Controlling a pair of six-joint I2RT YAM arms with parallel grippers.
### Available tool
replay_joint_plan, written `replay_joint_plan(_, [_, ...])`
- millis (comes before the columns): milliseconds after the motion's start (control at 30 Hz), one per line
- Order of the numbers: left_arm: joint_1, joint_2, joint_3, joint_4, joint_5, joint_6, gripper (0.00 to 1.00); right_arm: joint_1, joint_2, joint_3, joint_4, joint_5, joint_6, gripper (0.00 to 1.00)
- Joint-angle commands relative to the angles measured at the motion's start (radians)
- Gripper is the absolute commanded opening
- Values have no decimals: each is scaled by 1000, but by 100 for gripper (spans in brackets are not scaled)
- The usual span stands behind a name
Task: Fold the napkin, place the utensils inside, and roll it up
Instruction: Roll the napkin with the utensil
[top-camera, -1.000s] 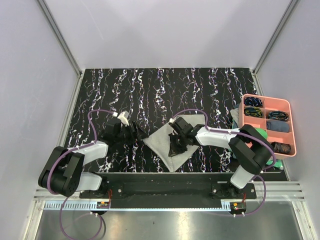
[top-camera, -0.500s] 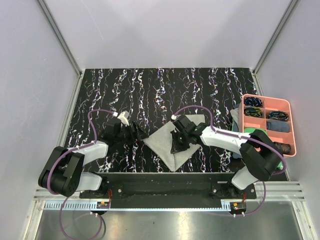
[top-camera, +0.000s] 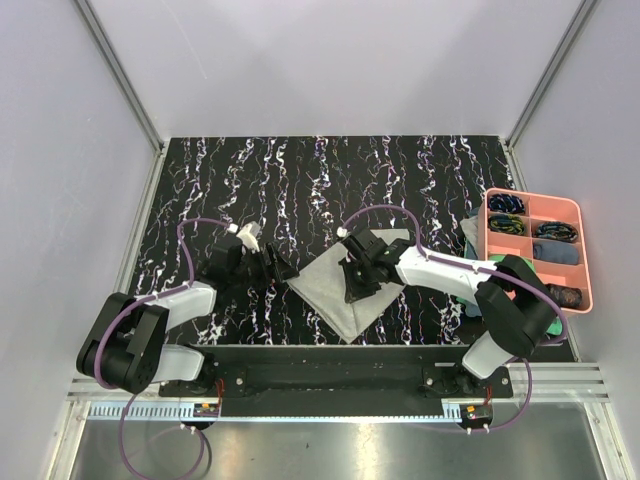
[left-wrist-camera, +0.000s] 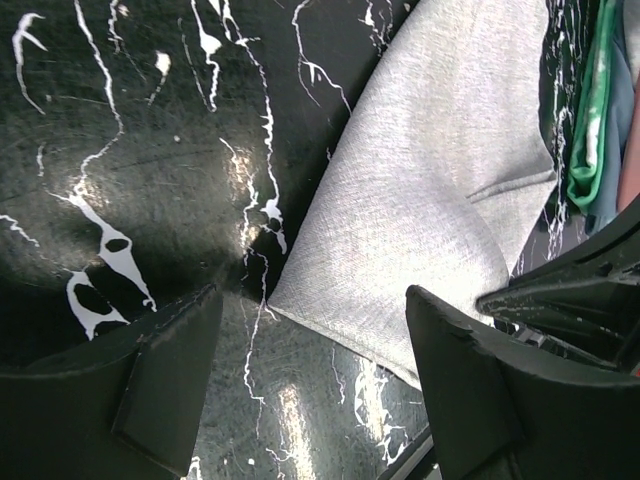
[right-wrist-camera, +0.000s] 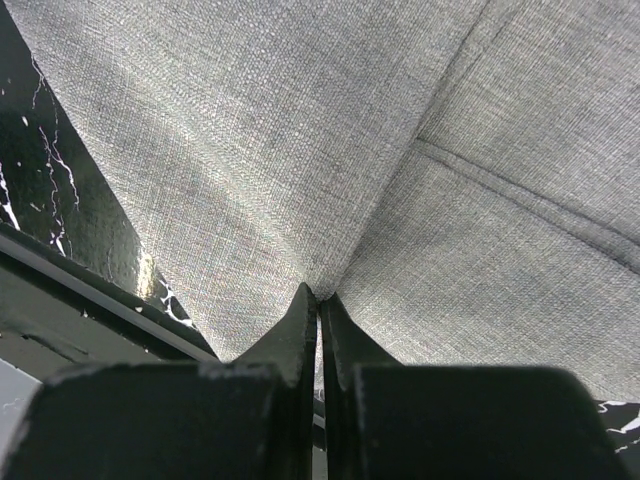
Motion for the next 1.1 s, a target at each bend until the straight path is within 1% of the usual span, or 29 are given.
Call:
replay_joint_plan(0, [-2, 0, 12, 57, 44, 20, 75, -3, -2, 45, -21, 36, -50, 0])
replay_joint_plan(133, [-4, 22, -4, 71, 44, 8, 72, -3, 0, 46, -22, 26, -70, 0])
replay_joint_plan(167, [-5, 35, -5, 76, 47, 3, 70, -3, 4, 46, -22, 26, -73, 0])
replay_joint_plan(267, [-13, 68, -11, 106, 53, -9, 67, -3, 7, 46, -24, 21, -76, 0])
replay_joint_plan(367, [-21, 91, -8, 116, 57, -15, 63, -3, 9, 49, -22, 15, -75, 0])
replay_joint_plan(433, [-27, 98, -5, 120, 57, -17, 58, -3, 4, 51, -24, 15, -72, 1])
replay_joint_plan(500, [-31, 106, -5, 125, 56, -18, 54, -3, -3, 54, -22, 15, -70, 7])
replay_joint_plan(533, [-38, 111, -5, 126, 56, -20, 51, -3, -8, 55, -22, 15, -68, 14])
replay_joint_plan(600, [-39, 118, -7, 139, 56, -23, 49, -3, -22, 57, -24, 13, -65, 21])
replay_joint_plan(667, [-41, 135, -4, 148, 57, -24, 45, -3, -41, 59, -24, 7, -67, 30])
replay_joint_plan(700, [-42, 140, -2, 158, 60, -26, 44, -2, -51, 60, -22, 6, -65, 32])
replay_joint_plan(800, [-41, 157, 1, 183, 77, -38, 35, 1, -81, 65, -22, 10, -67, 40])
replay_joint_plan(833, [-41, 163, 4, 188, 79, -46, 32, 17, -91, 68, -22, 33, -68, 42])
replay_joint_plan(867, [-41, 163, 7, 189, 83, -46, 26, 30, -107, 77, -19, 51, -71, 44])
replay_joint_plan(900, [-41, 161, 13, 185, 91, -46, 22, 52, -114, 81, -18, 76, -78, 48])
replay_joint_plan(933, [-42, 157, 18, 179, 93, -50, 19, 93, -118, 89, -13, 137, -85, 51])
replay_joint_plan(967, [-41, 154, 27, 169, 99, -53, 12, 124, -118, 103, 2, 186, -90, 54])
replay_joint_plan(1000, [-41, 148, 32, 166, 111, -58, 9, 148, -115, 114, 11, 223, -96, 59])
replay_joint_plan(1033, [-41, 134, 36, 160, 116, -70, 5, 174, -97, 124, 19, 307, -105, 62])
replay_joint_plan(1067, [-41, 126, 48, 136, 117, -78, 2, 228, -85, 150, 33, 349, -107, 63])
